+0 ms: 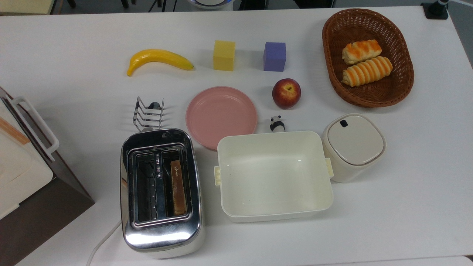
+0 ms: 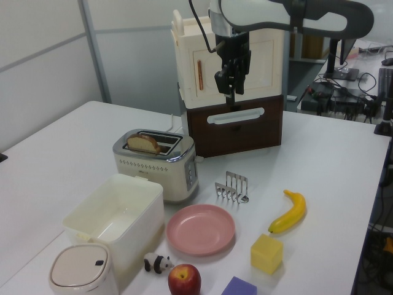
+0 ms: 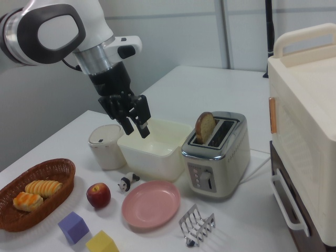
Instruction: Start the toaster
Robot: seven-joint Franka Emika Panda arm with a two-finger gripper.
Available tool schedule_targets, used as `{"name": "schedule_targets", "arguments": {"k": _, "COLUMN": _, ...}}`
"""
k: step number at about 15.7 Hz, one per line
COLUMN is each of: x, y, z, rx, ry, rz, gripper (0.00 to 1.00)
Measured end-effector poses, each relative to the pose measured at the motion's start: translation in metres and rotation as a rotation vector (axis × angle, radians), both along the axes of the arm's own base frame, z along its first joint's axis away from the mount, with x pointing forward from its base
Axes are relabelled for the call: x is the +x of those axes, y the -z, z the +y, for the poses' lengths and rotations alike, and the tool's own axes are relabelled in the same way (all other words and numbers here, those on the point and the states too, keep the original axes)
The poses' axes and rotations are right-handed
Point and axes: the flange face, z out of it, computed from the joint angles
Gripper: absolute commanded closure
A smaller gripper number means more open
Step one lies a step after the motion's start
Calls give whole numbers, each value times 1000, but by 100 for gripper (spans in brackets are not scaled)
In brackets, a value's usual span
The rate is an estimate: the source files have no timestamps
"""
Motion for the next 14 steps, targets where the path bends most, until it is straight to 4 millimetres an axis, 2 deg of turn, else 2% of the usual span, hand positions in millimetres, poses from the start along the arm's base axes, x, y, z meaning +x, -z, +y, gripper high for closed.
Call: {"name": "schedule_targets", "arguments": {"k": 14, "x": 6, "y": 23, "z": -16, "rx": 7, "ry": 34, "rz": 43, "gripper": 0}}
